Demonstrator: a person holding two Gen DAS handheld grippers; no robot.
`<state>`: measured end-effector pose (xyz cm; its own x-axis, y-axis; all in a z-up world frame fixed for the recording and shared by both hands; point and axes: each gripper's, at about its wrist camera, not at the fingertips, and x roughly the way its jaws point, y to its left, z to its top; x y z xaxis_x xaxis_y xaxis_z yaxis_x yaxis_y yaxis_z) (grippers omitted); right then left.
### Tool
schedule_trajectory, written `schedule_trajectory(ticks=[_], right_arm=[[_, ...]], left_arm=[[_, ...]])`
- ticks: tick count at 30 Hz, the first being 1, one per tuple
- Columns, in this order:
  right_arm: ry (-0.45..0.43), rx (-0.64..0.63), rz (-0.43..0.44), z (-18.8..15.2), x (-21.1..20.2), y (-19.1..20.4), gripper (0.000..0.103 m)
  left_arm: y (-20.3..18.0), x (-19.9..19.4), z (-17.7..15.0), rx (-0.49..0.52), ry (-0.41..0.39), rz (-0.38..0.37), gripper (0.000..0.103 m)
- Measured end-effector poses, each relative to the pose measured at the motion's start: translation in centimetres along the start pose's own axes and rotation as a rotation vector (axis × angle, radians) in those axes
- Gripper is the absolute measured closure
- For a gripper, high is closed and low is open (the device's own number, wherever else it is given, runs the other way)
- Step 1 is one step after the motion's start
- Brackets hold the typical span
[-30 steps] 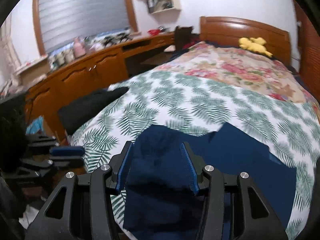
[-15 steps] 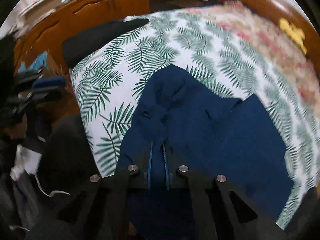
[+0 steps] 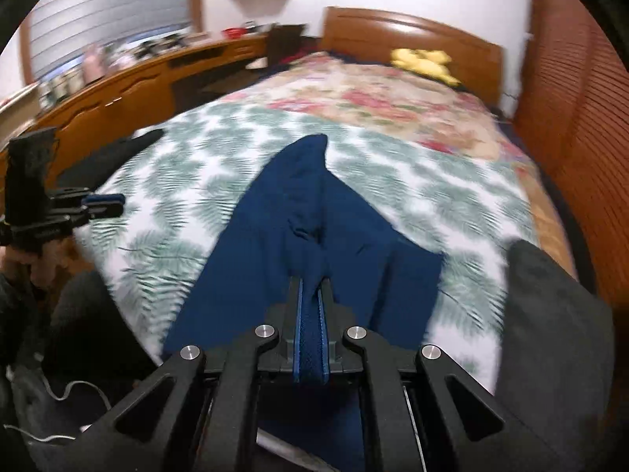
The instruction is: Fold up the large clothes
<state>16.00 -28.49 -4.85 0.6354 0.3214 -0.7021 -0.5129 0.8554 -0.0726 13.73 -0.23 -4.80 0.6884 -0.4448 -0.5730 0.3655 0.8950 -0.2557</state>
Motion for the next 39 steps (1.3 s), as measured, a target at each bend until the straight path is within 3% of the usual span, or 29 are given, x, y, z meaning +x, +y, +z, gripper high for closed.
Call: schedule_trajectory(ticks=[5, 9, 17, 19, 23, 25, 39], right_arm=[[0.054, 0.147, -0.069, -6.5, -1.8, -4.1, 0.099], [0.153, 0.268, -0.085, -12.3, 0.6, -5.1, 0.098], [0.031, 0.268, -0.127, -11.4, -1.0, -3.5, 0.09], [0.017, 0.263, -0.156, -11.4, -1.3, -3.1, 0.085], [-0.02, 0.292, -0.146, -11.8, -1.9, -3.0, 0.066], [-0.02, 0.305, -0.143, -12.2, -1.8, -2.9, 0.061], [0.028, 0.302, -0.179, -13.8, 1.0, -3.1, 0.052]], left_arm=[[-3.0, 2.9, 1.8, 0.049, 0.011, -0.044, 0.089], [-4.5, 5.0, 2.7, 0.07, 0.028, -0.053, 0.089], [-6.1, 7.9, 3.1, 0.115, 0.059, -0.03, 0.089], [-6.2, 8.3, 3.1, 0.119, 0.061, -0.022, 0.089], [-6.4, 9.3, 3.1, 0.135, 0.074, -0.013, 0.089], [-6.6, 10.0, 3.0, 0.145, 0.083, -0.008, 0.089], [-6.3, 16.6, 2.7, 0.163, 0.175, -0.023, 0.088]])
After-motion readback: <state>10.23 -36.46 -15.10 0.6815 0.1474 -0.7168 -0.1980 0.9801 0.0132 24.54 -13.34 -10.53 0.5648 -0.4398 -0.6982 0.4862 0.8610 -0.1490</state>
